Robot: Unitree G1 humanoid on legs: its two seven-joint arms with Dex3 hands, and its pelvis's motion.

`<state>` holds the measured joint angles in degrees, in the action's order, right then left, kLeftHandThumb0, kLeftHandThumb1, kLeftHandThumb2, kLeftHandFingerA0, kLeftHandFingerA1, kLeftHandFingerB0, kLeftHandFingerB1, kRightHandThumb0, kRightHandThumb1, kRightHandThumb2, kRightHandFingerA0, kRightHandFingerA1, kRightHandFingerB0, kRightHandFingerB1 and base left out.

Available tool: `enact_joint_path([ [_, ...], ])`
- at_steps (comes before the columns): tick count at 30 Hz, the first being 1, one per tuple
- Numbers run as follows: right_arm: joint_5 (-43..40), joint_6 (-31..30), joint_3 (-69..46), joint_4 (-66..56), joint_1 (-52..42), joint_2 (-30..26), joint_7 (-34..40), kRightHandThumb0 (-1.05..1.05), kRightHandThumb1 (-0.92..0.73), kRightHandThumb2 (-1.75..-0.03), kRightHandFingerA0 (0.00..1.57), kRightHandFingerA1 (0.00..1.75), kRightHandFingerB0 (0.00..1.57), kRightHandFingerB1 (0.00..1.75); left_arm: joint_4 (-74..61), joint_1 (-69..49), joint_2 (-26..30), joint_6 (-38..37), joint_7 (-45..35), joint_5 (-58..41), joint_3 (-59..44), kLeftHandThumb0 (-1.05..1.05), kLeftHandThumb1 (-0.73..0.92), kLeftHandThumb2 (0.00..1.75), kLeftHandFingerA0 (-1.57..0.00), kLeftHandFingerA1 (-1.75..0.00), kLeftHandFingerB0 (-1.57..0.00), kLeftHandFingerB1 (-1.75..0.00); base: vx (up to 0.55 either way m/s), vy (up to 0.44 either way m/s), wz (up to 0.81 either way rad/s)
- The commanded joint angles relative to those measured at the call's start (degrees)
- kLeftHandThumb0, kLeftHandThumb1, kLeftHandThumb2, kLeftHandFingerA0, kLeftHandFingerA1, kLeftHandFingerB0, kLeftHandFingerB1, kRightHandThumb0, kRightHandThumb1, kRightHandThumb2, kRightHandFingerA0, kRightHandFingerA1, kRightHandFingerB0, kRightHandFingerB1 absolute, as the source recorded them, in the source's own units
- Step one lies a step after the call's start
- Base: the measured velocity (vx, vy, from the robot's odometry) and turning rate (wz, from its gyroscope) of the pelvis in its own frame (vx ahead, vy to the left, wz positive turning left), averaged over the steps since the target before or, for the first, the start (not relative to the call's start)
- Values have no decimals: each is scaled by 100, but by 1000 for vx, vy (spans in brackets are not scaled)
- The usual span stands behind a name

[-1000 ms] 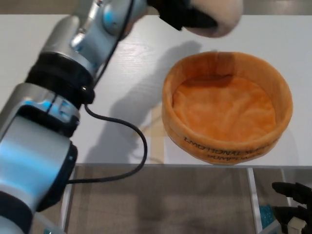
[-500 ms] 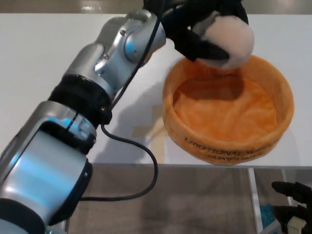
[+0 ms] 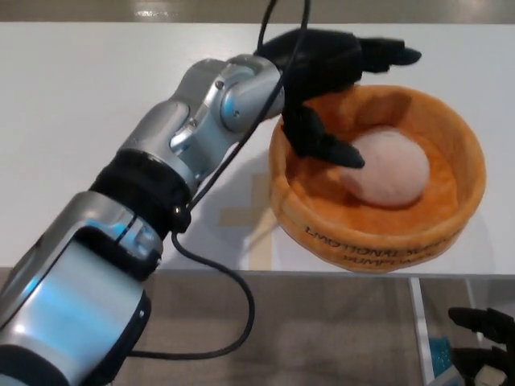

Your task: Use the left hand to pick up the pink round toy on the left and place it inside the orange plate on the desk.

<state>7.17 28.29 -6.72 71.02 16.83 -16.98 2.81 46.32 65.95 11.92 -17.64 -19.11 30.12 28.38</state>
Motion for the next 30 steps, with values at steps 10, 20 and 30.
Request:
enact_joint_path([
  [10,-54,73,60,-43,-248,20,-52,-16,-64,-58,61,57,58,48,-1609,-477,375,651,-1186,-316,-269,-95,54,99,0,0,-11,-12,0,0,0],
  [20,-76,46,64,-57,-209,-29,-62,-14,-64,-58,60,57,58,49,-4315,-1279,1342,1120,-2417,-2388,-1806,-78,43,77,-25,-42,-11,-35,0,0,0],
  [30,-74,57,57,4,-173,-50,-54,-15,-64,-59,61,59,58,49,-5946,-2657,2656,2200,-3951,-4982,-3605,-62,45,55,-28,-32,-30,-30,0,0,0],
])
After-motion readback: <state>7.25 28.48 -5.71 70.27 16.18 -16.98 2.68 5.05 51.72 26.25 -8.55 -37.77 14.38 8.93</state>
